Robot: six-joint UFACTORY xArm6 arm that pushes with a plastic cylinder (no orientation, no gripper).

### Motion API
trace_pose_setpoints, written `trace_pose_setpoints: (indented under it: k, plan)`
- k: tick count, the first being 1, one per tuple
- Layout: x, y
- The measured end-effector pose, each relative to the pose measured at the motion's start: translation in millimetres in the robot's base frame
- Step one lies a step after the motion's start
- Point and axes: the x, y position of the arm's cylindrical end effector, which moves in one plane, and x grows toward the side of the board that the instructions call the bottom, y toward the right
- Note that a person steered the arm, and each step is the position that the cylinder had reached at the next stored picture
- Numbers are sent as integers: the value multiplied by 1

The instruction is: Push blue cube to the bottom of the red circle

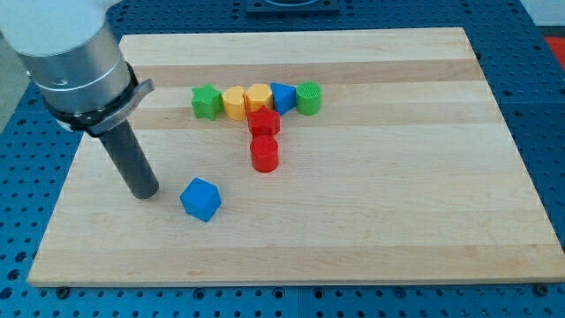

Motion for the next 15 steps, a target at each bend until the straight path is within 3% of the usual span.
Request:
trace_pose_setpoints:
  k: [2,5,11,15]
  plan:
    - [10,0]
    - [8,62]
    - [50,44]
    - [27,86]
